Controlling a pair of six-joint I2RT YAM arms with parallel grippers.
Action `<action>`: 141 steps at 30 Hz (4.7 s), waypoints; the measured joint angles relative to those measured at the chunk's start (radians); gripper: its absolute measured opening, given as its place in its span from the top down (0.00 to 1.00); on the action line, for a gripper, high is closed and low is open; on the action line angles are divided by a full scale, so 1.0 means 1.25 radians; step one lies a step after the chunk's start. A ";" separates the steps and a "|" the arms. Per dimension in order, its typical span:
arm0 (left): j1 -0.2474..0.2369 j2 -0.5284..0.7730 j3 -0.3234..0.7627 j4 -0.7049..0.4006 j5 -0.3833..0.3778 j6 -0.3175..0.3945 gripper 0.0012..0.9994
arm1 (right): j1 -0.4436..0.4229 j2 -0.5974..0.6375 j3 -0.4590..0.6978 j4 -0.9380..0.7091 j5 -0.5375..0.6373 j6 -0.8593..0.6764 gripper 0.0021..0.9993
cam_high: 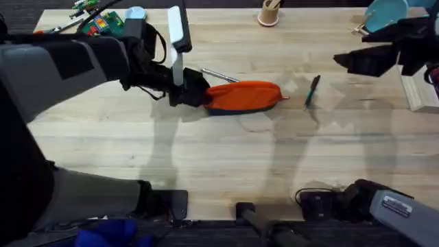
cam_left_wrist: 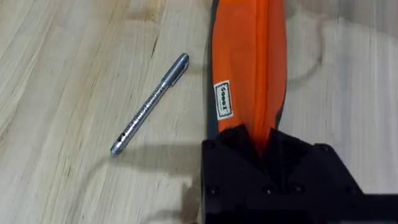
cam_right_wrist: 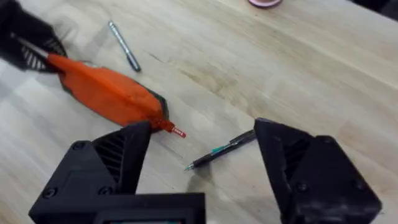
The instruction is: Unzip the bag, pick up the pens from the table one at a time and place them inside, then zip the bag closed.
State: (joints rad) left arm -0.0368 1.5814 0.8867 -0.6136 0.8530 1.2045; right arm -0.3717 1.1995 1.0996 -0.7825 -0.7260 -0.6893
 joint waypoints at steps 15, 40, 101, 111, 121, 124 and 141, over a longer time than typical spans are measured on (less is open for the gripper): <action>0.000 0.000 0.000 0.000 0.000 0.000 0.96 | 0.000 0.088 0.008 -0.103 -0.156 -0.460 0.00; 0.000 0.000 0.000 0.000 0.000 0.000 0.96 | 0.000 0.352 0.009 -0.175 -0.296 -0.820 0.00; 0.000 0.000 0.000 0.000 0.000 0.000 0.96 | 0.113 0.456 0.011 -0.115 -0.107 -0.900 0.00; 0.000 0.000 0.000 0.000 0.000 0.000 0.96 | 0.144 0.456 0.011 -0.073 -0.085 -0.874 0.00; 0.000 0.000 0.000 0.000 0.000 0.000 0.96 | 0.164 0.456 0.010 -0.023 -0.065 -0.811 0.00; 0.000 0.000 0.000 0.000 0.000 0.000 0.96 | 0.165 0.456 0.008 0.007 -0.065 -0.789 0.00; 0.000 0.000 0.000 0.000 0.000 0.000 0.96 | 0.231 0.560 0.001 0.073 -0.065 -0.747 0.00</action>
State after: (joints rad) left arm -0.0368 1.5814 0.8867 -0.6136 0.8531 1.2045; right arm -0.0826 1.8999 1.1004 -0.6914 -0.8070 -1.6230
